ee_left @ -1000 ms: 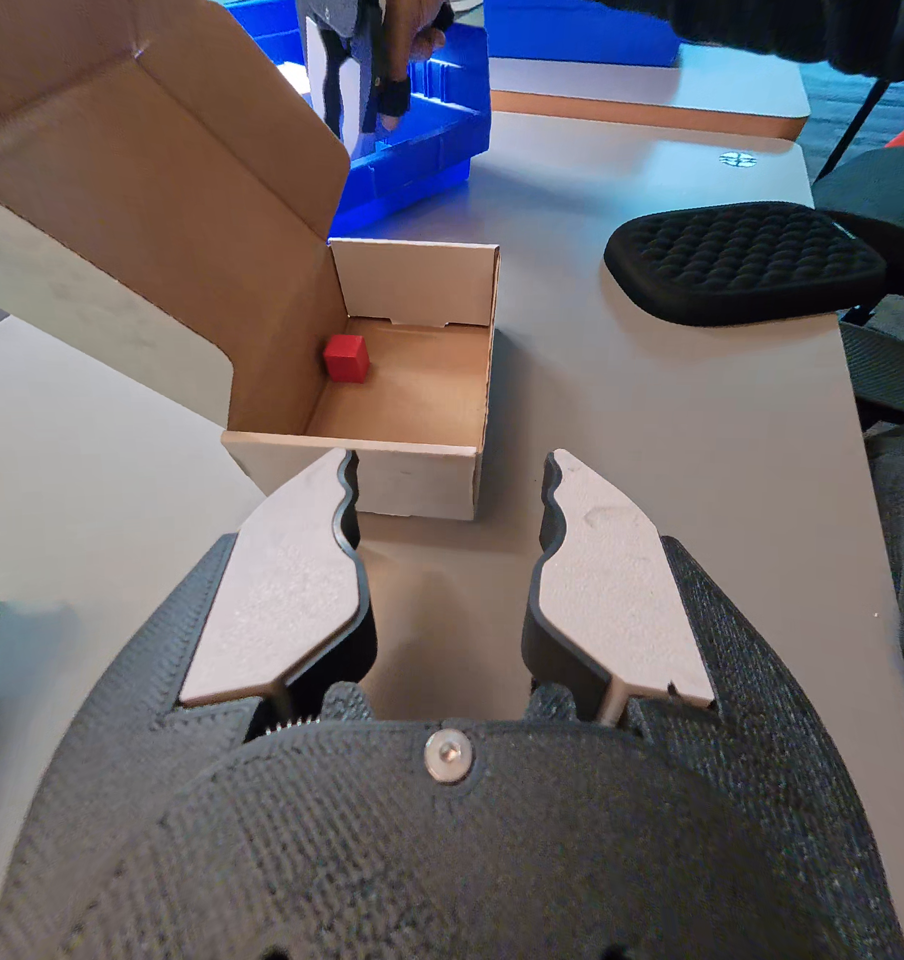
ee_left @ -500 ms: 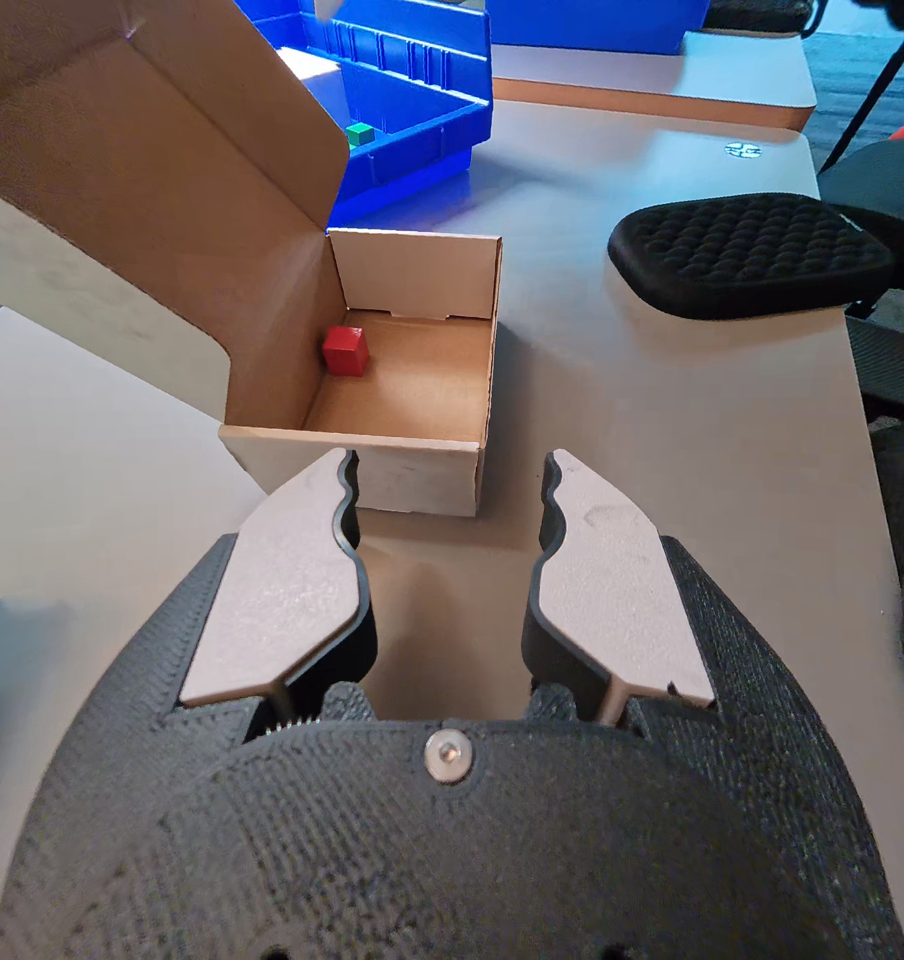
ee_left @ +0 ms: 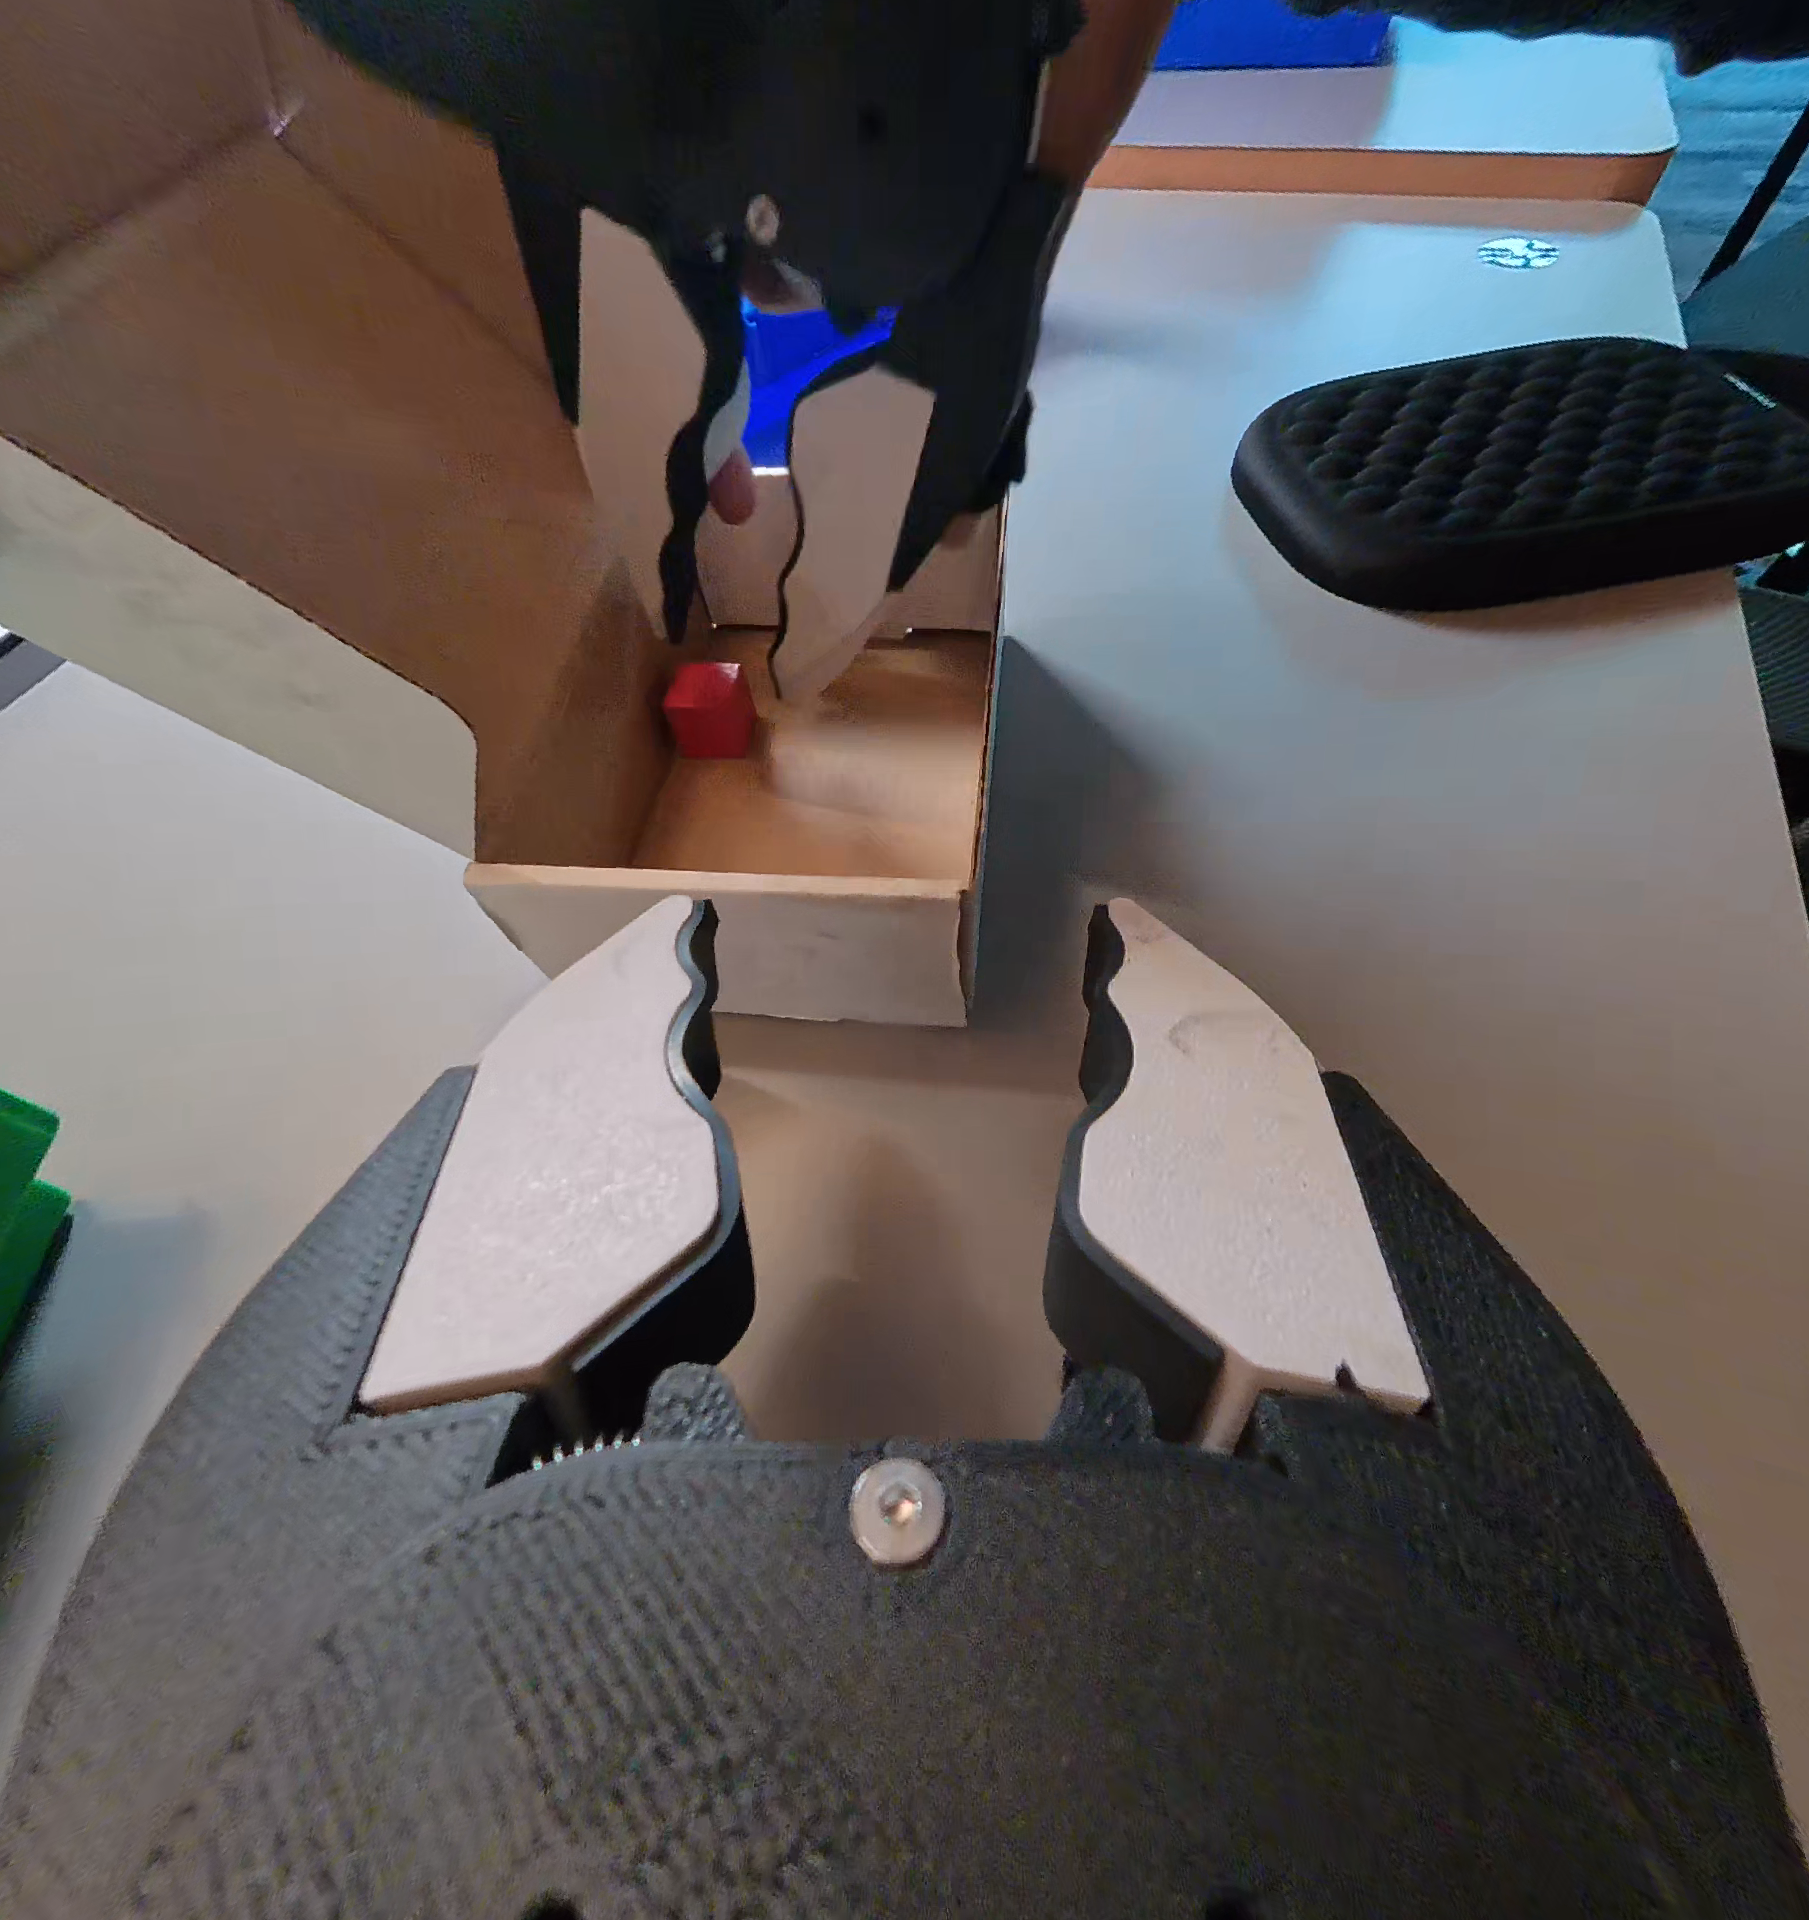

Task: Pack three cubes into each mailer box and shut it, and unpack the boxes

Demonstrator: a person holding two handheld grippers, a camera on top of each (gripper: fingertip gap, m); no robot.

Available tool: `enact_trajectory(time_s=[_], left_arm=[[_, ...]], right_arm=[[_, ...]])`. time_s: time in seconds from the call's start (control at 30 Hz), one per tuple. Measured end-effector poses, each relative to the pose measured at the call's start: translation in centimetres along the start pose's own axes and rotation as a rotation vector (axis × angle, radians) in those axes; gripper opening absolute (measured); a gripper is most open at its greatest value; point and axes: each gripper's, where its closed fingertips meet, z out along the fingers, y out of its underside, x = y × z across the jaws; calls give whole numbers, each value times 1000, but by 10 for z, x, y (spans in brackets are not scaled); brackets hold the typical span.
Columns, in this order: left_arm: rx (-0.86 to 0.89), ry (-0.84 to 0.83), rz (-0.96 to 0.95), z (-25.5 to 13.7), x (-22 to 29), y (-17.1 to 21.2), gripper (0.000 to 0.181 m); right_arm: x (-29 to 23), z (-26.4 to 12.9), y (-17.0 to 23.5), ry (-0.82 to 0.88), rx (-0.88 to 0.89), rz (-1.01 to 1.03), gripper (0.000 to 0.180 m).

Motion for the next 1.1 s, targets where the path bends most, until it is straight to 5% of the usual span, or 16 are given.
enact_trajectory(time_s=[0.3,0.5,0.8,1.1], left_arm=[[-8,12,4,0,2,1,68],[-13,12,5,1,1,2,67],[-16,11,11,1,2,2,68],[-12,11,8,0,1,2,68]], right_arm=[[7,21,7,34,-86,-7,30],[-7,12,0,-39,-40,-7,7],[3,12,5,-35,-32,19,32],[-4,11,-4,-71,38,49,22]])
